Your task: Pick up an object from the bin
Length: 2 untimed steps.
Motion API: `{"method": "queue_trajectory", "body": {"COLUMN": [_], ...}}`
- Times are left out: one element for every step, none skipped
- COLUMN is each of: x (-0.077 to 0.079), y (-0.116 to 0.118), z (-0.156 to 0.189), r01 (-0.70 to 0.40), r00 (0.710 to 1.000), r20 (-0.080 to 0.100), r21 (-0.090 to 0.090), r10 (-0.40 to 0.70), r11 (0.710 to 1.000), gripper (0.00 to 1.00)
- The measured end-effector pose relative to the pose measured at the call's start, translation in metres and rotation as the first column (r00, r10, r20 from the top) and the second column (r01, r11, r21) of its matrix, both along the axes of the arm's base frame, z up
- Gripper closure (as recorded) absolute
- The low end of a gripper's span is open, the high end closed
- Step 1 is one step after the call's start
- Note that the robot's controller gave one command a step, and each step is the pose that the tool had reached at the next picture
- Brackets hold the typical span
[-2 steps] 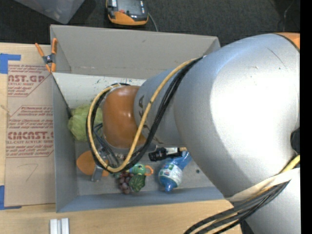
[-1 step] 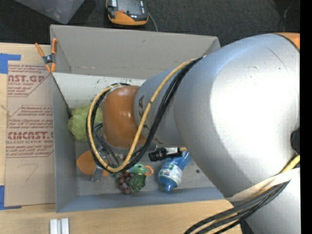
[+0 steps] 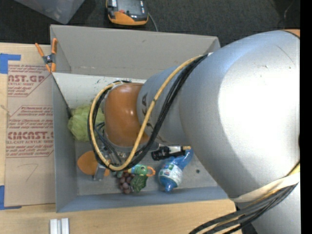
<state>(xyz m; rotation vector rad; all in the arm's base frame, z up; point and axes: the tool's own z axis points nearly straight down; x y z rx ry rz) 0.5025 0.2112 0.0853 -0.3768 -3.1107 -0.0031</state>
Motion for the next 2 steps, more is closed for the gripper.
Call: {"method": "queue_trajectory", "body": {"x": [0.001, 0.001], "y": [0.000, 0.001], "z": [0.040, 0.056], "r01": [0.000, -0.001], "r00": [1.000, 1.000], "r20": [0.002, 0.004], "r21": [0.001, 0.003], "r10": [0.000, 0.001], "r11": [1.000, 1.000], "gripper": [1.00, 1.00]}}
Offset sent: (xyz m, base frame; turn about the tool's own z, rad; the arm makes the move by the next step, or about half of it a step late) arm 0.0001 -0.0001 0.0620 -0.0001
